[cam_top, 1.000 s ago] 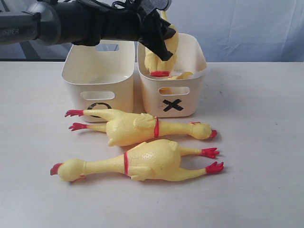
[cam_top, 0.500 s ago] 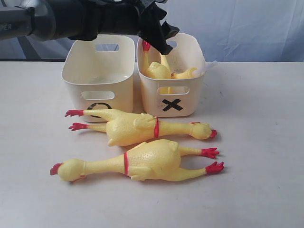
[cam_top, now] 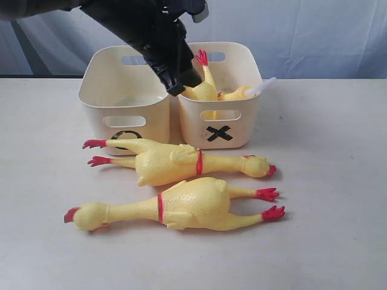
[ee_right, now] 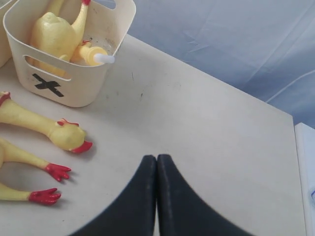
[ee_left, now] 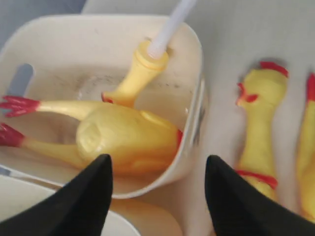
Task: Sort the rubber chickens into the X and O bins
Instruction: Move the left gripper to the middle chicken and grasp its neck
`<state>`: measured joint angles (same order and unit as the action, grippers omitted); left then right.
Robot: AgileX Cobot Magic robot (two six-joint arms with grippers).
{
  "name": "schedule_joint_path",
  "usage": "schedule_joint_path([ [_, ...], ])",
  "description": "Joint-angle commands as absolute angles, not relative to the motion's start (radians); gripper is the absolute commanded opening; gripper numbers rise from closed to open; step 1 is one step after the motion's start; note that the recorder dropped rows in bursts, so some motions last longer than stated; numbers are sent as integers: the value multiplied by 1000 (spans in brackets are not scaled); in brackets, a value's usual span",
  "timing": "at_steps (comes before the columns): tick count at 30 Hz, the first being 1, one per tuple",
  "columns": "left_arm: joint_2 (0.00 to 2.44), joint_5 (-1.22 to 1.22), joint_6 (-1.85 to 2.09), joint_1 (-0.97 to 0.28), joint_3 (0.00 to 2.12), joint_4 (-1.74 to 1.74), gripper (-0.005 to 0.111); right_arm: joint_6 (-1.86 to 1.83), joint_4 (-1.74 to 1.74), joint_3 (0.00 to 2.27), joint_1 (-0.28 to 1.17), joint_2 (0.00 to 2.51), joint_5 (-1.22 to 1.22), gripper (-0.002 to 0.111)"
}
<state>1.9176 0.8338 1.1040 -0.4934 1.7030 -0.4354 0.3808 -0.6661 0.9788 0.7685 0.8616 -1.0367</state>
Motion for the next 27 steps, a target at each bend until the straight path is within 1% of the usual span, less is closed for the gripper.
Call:
schedule_joint_path([
  [1,1859,970,1047,-499,1709,-404,54,373,-661,983,768,854,-1044,-1],
  [10,1792,1221,1029,-502,1704,-428,54,372,-643,983,768,854,-1044,-1],
  [13,1792,1221,1029,-511,1669,-433,54,367,-644,983,768,854,-1056,-1],
  [19,1792,1204,1103,-570,1552,-384,54,390,-648,983,768,852,-1178,-1],
  [23,1794,1129,1103,-591,1500,-332,54,392,-602,962,768,831,-1102,-1],
  [27,1814,1052,1105,-591,1471,-335,54,381,-590,889,768,784,-1052,-1],
])
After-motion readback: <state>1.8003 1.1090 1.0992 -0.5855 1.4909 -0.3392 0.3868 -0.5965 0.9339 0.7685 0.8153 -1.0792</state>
